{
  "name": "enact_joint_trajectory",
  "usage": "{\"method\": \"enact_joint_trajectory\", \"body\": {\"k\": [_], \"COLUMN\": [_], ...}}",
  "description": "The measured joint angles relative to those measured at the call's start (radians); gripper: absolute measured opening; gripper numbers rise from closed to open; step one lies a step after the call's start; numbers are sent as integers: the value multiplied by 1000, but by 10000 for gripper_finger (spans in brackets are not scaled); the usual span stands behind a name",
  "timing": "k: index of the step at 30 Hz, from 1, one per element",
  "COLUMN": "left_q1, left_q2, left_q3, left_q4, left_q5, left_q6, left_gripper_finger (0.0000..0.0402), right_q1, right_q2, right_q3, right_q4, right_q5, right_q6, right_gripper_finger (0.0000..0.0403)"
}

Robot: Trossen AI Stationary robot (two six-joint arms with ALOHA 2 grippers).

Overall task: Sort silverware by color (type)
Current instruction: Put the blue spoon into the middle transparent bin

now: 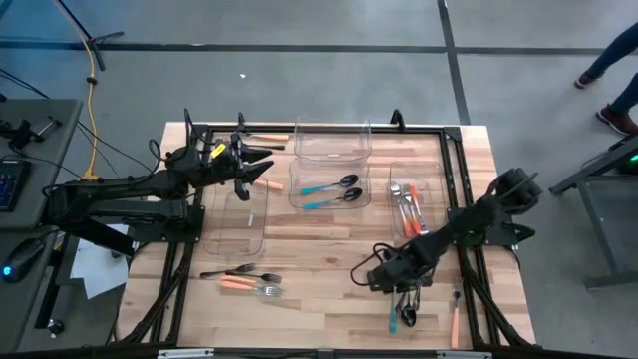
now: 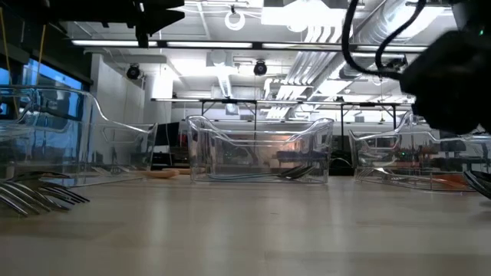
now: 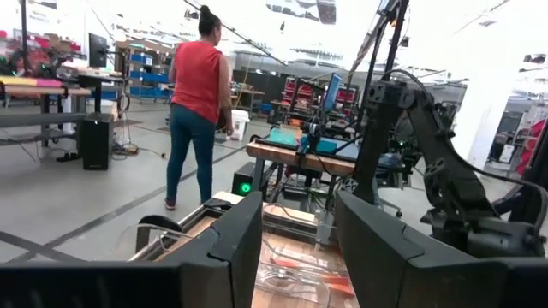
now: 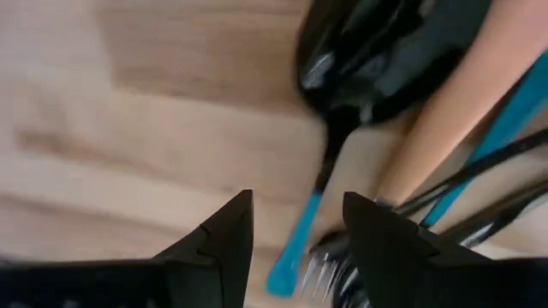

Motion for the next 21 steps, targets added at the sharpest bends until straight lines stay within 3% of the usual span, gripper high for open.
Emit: {"method": "enact_joint_trajectory", "body": {"k": [9,13,18,21], "left_q1": [0,0,3,3], "left_q2": [0,0,0,0], "left_q3": [0,0,0,0], "left_q4": [0,0,0,0], "left_q5": [-4,-4,-5,-25], "left_q6": [32,32,32,32], "left_gripper_finger": [136,136,136,136], "right_q1": [-2,-2,-8,-18], "right_q2": [30,30,30,30], "right_q3": [0,-2,-3,-3], "right_q4": [-12,-23,-34,-29], "right_q5": [18,21,28,39], "right_q6": [-9,-38,-71,-93], "right_gripper_finger": [151,108,19,12]}}
